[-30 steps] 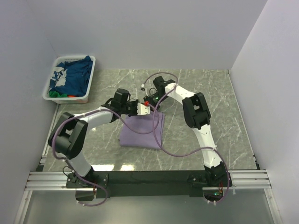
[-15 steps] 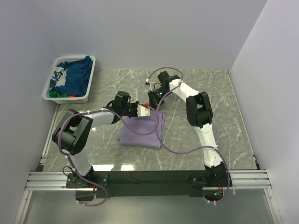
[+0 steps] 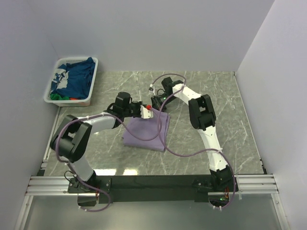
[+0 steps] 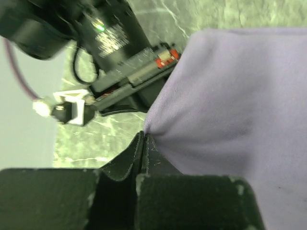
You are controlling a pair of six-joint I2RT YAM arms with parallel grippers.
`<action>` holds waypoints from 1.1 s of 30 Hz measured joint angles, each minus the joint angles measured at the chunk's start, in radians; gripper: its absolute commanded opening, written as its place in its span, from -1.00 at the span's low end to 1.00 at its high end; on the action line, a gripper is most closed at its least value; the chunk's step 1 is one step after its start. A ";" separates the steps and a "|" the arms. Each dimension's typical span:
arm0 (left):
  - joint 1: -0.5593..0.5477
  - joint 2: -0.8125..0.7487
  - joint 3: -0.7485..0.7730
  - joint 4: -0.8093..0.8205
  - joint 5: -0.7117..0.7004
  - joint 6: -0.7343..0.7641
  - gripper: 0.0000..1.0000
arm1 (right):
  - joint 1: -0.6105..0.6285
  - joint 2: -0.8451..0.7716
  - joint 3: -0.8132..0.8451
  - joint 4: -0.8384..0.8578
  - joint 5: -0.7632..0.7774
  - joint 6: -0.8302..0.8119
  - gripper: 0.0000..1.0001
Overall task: Fold and stack the t-shirts
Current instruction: Fold the tshirt
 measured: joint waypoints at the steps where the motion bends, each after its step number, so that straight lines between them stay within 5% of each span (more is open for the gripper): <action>1: 0.000 0.022 0.006 0.002 0.000 0.003 -0.99 | -0.002 0.000 0.000 0.000 0.002 0.001 -0.71; 9: 0.002 0.192 0.045 0.008 -0.019 0.028 -0.83 | -0.037 -0.043 0.004 -0.014 0.140 0.020 -0.35; 15: 0.012 0.214 0.143 -0.095 0.001 0.015 -0.21 | -0.101 -0.123 0.004 -0.014 0.315 0.014 -0.16; 20: 0.080 0.170 0.262 -0.297 0.106 -0.076 0.26 | -0.146 -0.215 -0.049 -0.015 0.301 0.000 0.11; 26: 0.207 0.116 0.415 -0.544 0.255 -0.221 0.16 | -0.142 -0.266 -0.118 -0.012 0.187 -0.004 0.12; 33: 0.292 0.242 0.523 -0.708 0.378 -0.410 0.05 | -0.135 -0.248 -0.181 -0.016 0.091 -0.017 0.03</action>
